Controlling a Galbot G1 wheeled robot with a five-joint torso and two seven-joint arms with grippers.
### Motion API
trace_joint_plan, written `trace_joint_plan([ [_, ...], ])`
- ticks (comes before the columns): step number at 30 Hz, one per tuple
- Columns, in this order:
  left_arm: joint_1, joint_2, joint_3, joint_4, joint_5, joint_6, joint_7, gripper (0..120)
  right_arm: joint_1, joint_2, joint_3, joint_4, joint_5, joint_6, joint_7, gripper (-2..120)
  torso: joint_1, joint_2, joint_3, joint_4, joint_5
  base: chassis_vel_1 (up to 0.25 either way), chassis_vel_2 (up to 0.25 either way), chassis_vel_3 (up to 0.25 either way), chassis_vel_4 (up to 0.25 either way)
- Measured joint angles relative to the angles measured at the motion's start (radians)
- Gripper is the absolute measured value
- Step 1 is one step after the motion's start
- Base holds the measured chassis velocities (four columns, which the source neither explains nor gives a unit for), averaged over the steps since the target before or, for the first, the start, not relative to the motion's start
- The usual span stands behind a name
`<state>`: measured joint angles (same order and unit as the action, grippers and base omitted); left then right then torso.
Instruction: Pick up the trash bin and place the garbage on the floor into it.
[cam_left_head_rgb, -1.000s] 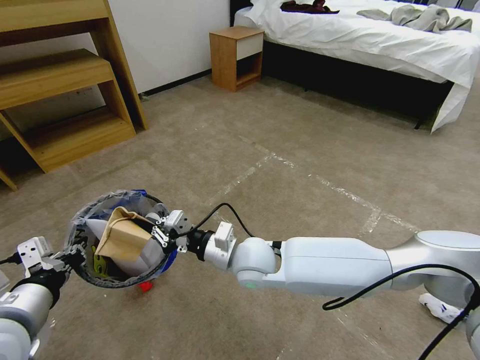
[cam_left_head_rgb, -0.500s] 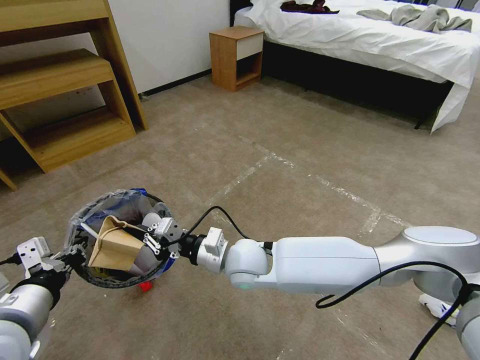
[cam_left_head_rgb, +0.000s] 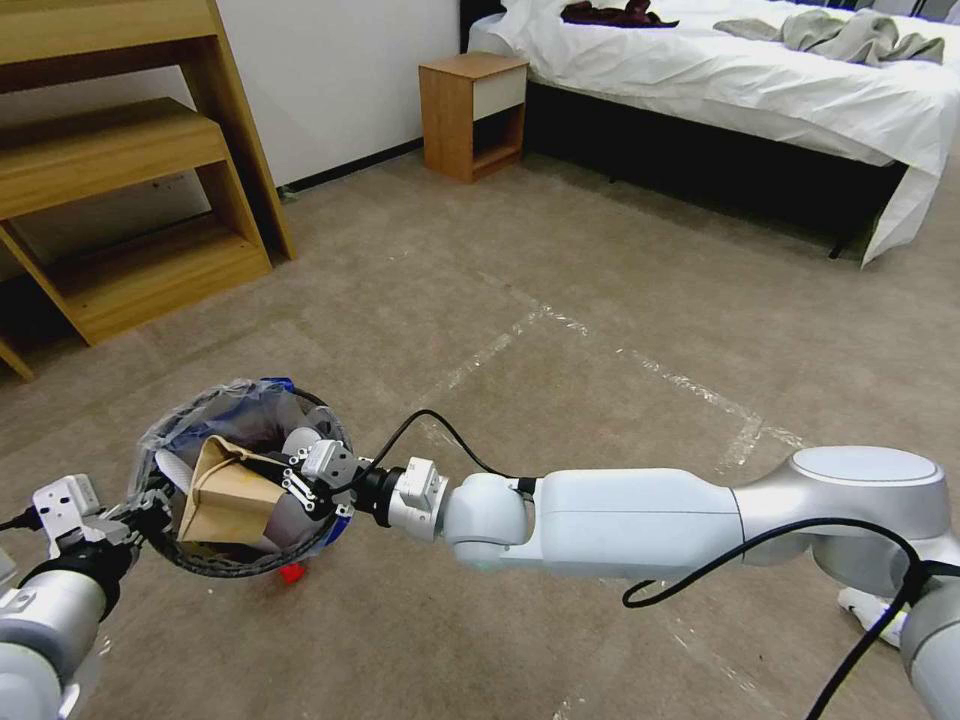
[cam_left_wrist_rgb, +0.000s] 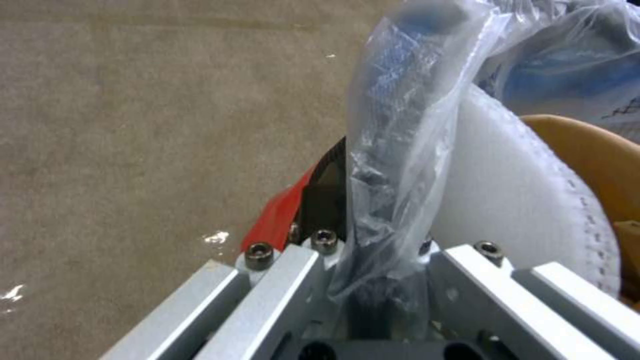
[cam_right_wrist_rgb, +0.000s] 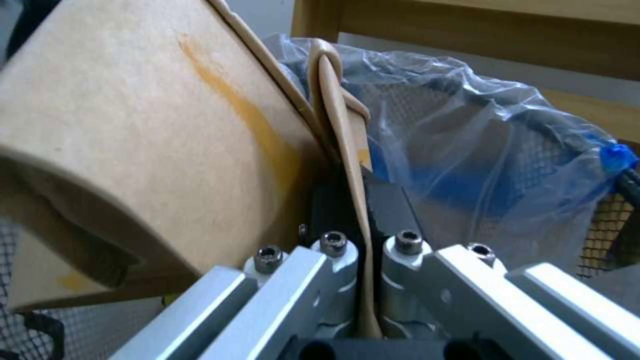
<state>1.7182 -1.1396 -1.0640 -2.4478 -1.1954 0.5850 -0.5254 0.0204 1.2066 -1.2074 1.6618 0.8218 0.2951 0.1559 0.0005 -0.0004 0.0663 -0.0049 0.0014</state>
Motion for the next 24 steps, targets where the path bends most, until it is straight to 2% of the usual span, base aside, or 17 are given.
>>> trace_joint_plan([
  [6, -0.004, 0.0, 0.004, 0.006, 0.004, -0.003, 0.0, 1, 0.001, -0.006, 0.001, -0.004, -0.007, 0.0, 0.001, 1, 0.0, 0.0, 0.0, 0.0, 0.0, 0.0, 0.0, 0.0, 0.0],
  [8, -0.006, -0.001, 0.007, 0.007, 0.006, -0.004, 0.001, 1, -0.001, -0.013, 0.005, -0.004, -0.011, 0.001, 0.001, 11, 0.0, 0.0, 0.0, 0.0, 0.0, 0.0, 0.0, 0.0, 0.0],
  [9, -0.006, -0.001, 0.007, 0.007, 0.006, -0.004, 0.001, 1, -0.001, -0.013, 0.005, -0.004, -0.011, 0.001, 0.001, 11, 0.0, 0.0, 0.0, 0.0, 0.0, 0.0, 0.0, 0.0, 0.0],
  [12, -0.005, -0.001, 0.008, 0.007, 0.007, -0.004, 0.001, 1, -0.004, -0.022, 0.008, -0.005, -0.019, 0.004, -0.001, 24, 0.0, 0.0, 0.0, 0.0, 0.0, 0.0, 0.0, 0.0, 0.0],
  [13, -0.005, -0.001, 0.008, 0.007, 0.007, -0.004, 0.001, 1, -0.004, -0.022, 0.008, -0.005, -0.019, 0.004, -0.001, 24, 0.0, 0.0, 0.0, 0.0, 0.0, 0.0, 0.0, 0.0, 0.0],
  [17, -0.004, -0.001, 0.01, 0.007, 0.01, -0.004, 0.001, 1, -0.004, -0.032, 0.014, -0.006, -0.023, 0.007, -0.003, 44, 0.0, 0.0, 0.0, 0.0, 0.0, 0.0, 0.0, 0.0, 0.0],
  [18, -0.004, -0.001, 0.01, 0.007, 0.01, -0.004, 0.001, 1, -0.004, -0.032, 0.014, -0.006, -0.023, 0.007, -0.003, 44, 0.0, 0.0, 0.0, 0.0, 0.0, 0.0, 0.0, 0.0, 0.0],
  [20, -0.003, -0.002, 0.012, 0.007, 0.012, -0.004, 0.002, 1, -0.006, -0.033, 0.016, -0.007, -0.029, 0.008, -0.004, 54, 0.0, 0.0, 0.0, 0.0, 0.0, 0.0, 0.0, 0.0, 0.0],
  [21, -0.003, -0.002, 0.012, 0.007, 0.012, -0.004, 0.002, 1, -0.006, -0.033, 0.016, -0.007, -0.029, 0.008, -0.004, 54, 0.0, 0.0, 0.0, 0.0, 0.0, 0.0, 0.0, 0.0, 0.0],
  [24, -0.001, -0.002, 0.013, 0.008, 0.014, -0.005, 0.002, 1, -0.01, -0.034, 0.017, -0.009, -0.038, 0.009, -0.004, 69, 0.0, 0.0, 0.0, 0.0, 0.0, 0.0, 0.0, 0.0, 0.0],
])
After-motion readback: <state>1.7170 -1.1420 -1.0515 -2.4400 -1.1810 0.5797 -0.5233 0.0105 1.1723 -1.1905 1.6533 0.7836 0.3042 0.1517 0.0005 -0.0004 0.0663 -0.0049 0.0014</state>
